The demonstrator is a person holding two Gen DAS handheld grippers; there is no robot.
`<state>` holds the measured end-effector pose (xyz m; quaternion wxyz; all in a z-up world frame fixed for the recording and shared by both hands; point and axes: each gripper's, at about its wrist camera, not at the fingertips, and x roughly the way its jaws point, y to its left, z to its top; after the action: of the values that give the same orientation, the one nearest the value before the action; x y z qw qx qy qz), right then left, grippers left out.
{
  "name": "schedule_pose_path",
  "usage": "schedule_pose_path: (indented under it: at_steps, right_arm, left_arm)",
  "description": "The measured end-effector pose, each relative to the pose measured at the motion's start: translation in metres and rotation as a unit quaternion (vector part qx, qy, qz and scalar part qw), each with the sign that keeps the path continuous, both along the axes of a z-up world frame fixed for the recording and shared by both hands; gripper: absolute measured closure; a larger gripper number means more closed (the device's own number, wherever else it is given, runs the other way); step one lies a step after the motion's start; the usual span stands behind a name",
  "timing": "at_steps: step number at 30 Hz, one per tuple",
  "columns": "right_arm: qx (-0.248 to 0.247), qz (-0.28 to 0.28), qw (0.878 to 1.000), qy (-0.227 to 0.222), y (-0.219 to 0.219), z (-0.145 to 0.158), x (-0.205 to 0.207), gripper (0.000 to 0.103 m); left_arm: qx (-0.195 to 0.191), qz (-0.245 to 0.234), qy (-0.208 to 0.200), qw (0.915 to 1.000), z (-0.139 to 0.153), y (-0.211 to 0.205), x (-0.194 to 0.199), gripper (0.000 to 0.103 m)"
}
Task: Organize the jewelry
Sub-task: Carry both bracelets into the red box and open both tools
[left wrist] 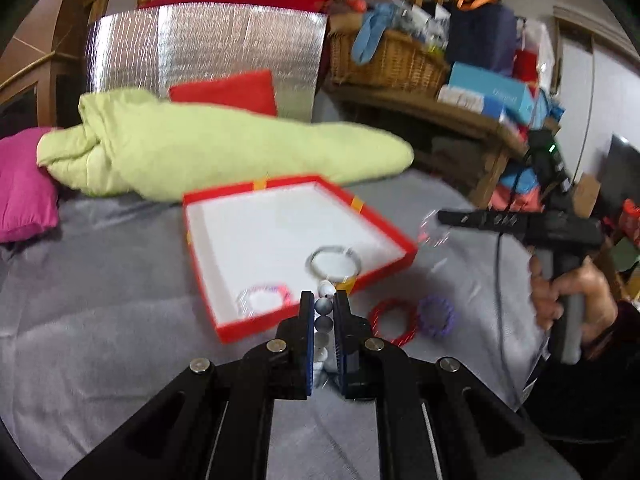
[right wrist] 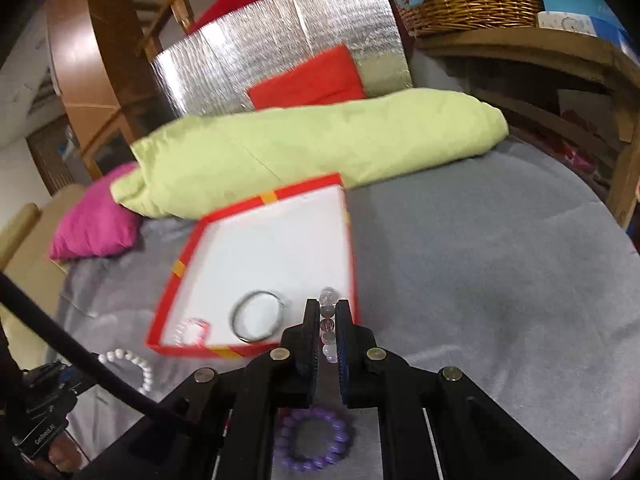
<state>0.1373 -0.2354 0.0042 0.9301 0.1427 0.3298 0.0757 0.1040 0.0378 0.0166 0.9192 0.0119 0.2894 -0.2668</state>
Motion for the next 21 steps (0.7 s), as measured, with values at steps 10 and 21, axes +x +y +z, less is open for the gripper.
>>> schedule_pose_path:
  at_steps: [10, 21]
  right_arm:
    - [0.009, 0.022, 1.0, 0.004, 0.023, -0.001, 0.035, 0.095]
    - [0.025, 0.045, 0.998, 0.038, 0.044, -0.016, 0.095, 0.094]
  left_arm:
    - [-0.036, 0.008, -0.024, 0.999, 0.017, -0.013, 0.036, 0.093]
    - [-0.05, 0.042, 0.025, 0.9976, -0.002, -0.014, 0.112, 0.093]
